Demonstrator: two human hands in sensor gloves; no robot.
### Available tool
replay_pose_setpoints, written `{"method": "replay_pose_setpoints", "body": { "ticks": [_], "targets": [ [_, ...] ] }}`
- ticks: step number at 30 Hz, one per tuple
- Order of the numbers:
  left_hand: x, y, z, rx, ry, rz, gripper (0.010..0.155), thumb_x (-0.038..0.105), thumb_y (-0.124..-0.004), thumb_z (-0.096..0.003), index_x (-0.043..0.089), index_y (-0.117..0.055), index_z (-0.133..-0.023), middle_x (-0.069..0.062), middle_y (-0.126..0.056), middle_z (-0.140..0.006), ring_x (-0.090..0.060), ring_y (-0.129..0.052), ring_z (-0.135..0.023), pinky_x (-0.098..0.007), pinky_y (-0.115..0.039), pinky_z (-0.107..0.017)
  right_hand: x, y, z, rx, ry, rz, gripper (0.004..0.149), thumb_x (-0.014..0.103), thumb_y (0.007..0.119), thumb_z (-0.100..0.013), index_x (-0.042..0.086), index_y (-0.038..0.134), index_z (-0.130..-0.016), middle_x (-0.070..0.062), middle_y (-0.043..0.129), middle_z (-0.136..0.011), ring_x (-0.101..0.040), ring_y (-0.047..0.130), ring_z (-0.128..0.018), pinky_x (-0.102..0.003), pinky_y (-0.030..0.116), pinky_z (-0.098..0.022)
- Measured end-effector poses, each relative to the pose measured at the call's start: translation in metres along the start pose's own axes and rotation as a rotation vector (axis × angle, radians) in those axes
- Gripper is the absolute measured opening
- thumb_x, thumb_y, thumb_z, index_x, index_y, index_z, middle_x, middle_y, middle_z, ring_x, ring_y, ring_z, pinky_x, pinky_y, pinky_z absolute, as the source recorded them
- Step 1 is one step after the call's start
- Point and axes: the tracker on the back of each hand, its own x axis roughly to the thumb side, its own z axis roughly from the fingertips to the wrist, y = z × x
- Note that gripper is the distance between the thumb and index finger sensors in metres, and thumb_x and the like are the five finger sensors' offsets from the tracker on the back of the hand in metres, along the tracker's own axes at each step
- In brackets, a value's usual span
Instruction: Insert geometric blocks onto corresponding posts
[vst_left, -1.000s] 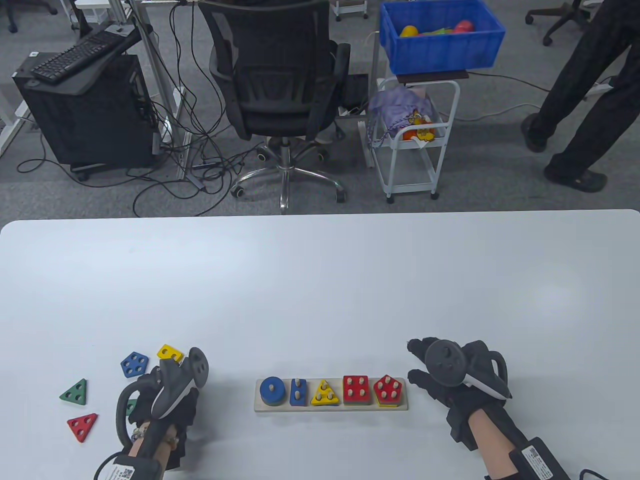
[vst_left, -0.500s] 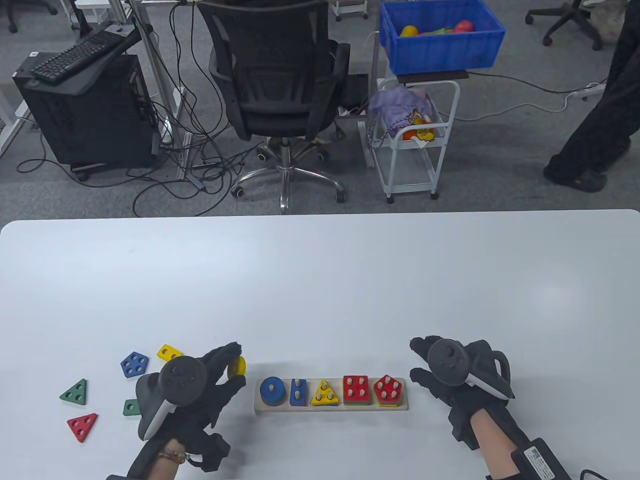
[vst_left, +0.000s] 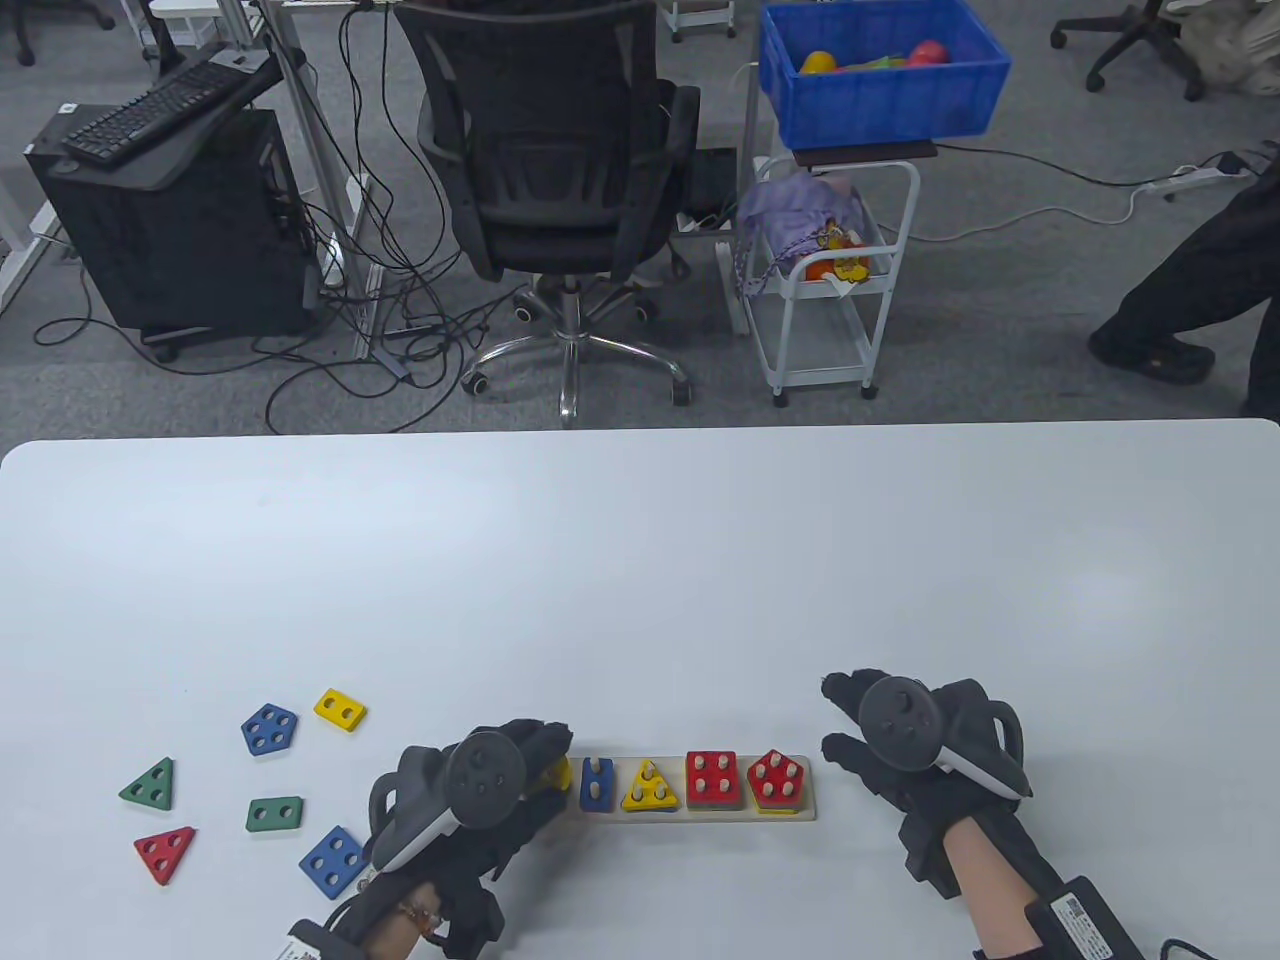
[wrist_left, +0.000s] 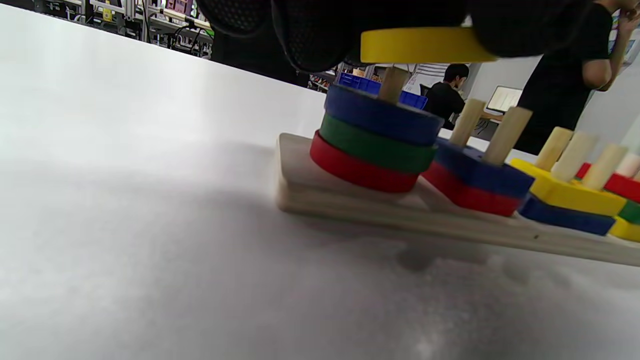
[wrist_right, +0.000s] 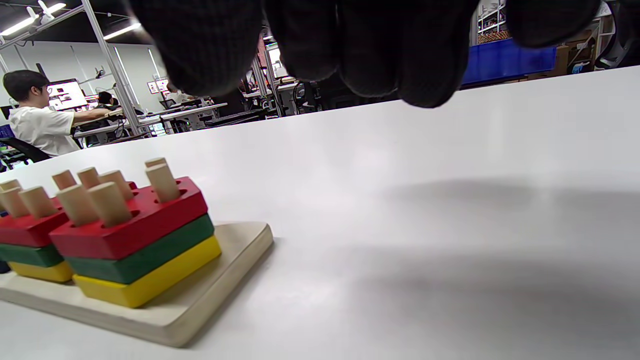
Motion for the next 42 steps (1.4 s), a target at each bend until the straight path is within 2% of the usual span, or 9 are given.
{"method": "replay_pose_setpoints", "body": {
  "ticks": [11, 15, 20, 24, 26, 27, 29, 31, 42],
  "targets": [
    [-0.004, -0.007, -0.003, -0.026, 0.015, -0.049, 0.067, 0.057, -0.080, -0.0391, 0.044, -0.059, -0.102, 0.013, -0.061, -0.114, -0.016, -0.068, -0.108, -0.048, -0.058, -0.080, -0.001, 0.000, 0.000, -0.006, -0.006, -0.013, 0.061, 0.045, 0.078, -0.048, 0.017, 0.067, -0.101, -0.018, 0.071, -0.103, -0.045, 0.079, -0.087, -0.074, 0.060, -0.061],
    [-0.017, 0.000, -0.005, -0.034, 0.062, 0.005, 0.067, 0.063, -0.070, -0.0398, 0.045, -0.057, -0.103, 0.013, -0.059, -0.116, -0.016, -0.067, -0.108, -0.048, -0.058, -0.080, -0.001, 0.000, 0.000, -0.003, -0.005, -0.011, 0.061, 0.045, 0.078, -0.048, 0.017, 0.067, -0.101, -0.019, 0.071, -0.103, -0.045, 0.079, -0.087, -0.074, 0.060, -0.061],
    [-0.062, 0.025, -0.011, -0.061, 0.225, 0.220, 0.066, 0.064, -0.065, -0.0417, 0.044, -0.057, -0.104, 0.011, -0.061, -0.116, -0.018, -0.069, -0.107, -0.048, -0.059, -0.079, -0.001, -0.001, 0.001, -0.005, -0.006, -0.017, 0.061, 0.045, 0.078, -0.048, 0.017, 0.067, -0.101, -0.019, 0.071, -0.103, -0.046, 0.079, -0.087, -0.074, 0.060, -0.061],
    [-0.110, 0.051, -0.018, -0.066, 0.442, 0.345, 0.065, 0.058, -0.073, -0.0431, 0.041, -0.058, -0.105, 0.008, -0.062, -0.116, -0.021, -0.069, -0.107, -0.049, -0.058, -0.079, -0.001, -0.002, 0.001, -0.009, -0.005, -0.022, 0.061, 0.045, 0.077, -0.048, 0.017, 0.067, -0.101, -0.019, 0.071, -0.103, -0.046, 0.079, -0.087, -0.074, 0.060, -0.061],
    [-0.127, 0.060, -0.024, -0.081, 0.524, 0.267, 0.067, 0.055, -0.077, -0.0426, 0.041, -0.058, -0.105, 0.008, -0.060, -0.117, -0.023, -0.065, -0.109, -0.051, -0.055, -0.079, -0.001, -0.002, 0.001, -0.009, -0.005, -0.022, 0.061, 0.045, 0.077, -0.048, 0.017, 0.067, -0.101, -0.019, 0.071, -0.103, -0.045, 0.079, -0.087, -0.074, 0.060, -0.061],
    [-0.135, 0.065, -0.027, -0.128, 0.584, 0.122, 0.067, 0.055, -0.077, -0.0425, 0.042, -0.057, -0.105, 0.010, -0.059, -0.118, -0.022, -0.060, -0.112, -0.053, -0.052, -0.081, -0.001, -0.002, 0.001, -0.009, -0.005, -0.022, 0.061, 0.045, 0.077, -0.048, 0.017, 0.067, -0.101, -0.019, 0.071, -0.103, -0.046, 0.079, -0.087, -0.074, 0.060, -0.061],
    [-0.144, 0.069, -0.032, -0.120, 0.632, -0.122, 0.068, 0.055, -0.078, -0.0410, 0.044, -0.057, -0.105, 0.013, -0.061, -0.118, -0.020, -0.062, -0.112, -0.053, -0.053, -0.081, -0.001, -0.002, 0.001, -0.007, -0.006, -0.021, 0.061, 0.045, 0.077, -0.048, 0.017, 0.067, -0.101, -0.018, 0.071, -0.103, -0.045, 0.079, -0.087, -0.074, 0.060, -0.061],
    [-0.149, 0.067, -0.039, -0.147, 0.666, -0.228, 0.068, 0.055, -0.079, -0.0406, 0.044, -0.058, -0.105, 0.014, -0.061, -0.118, -0.020, -0.060, -0.113, -0.053, -0.052, -0.081, -0.001, -0.002, 0.001, -0.006, -0.006, -0.022, 0.061, 0.045, 0.077, -0.048, 0.017, 0.067, -0.101, -0.019, 0.071, -0.103, -0.046, 0.079, -0.087, -0.074, 0.060, -0.061],
    [-0.147, 0.041, -0.069, -0.291, 0.786, -0.412, 0.072, 0.057, -0.084, -0.0367, 0.044, -0.061, -0.104, 0.011, -0.068, -0.115, -0.021, -0.063, -0.111, -0.054, -0.049, -0.082, -0.001, -0.001, 0.001, 0.004, -0.005, -0.019, 0.061, 0.045, 0.077, -0.048, 0.017, 0.067, -0.101, -0.018, 0.071, -0.103, -0.046, 0.080, -0.087, -0.074, 0.060, -0.061]
  ]
}}
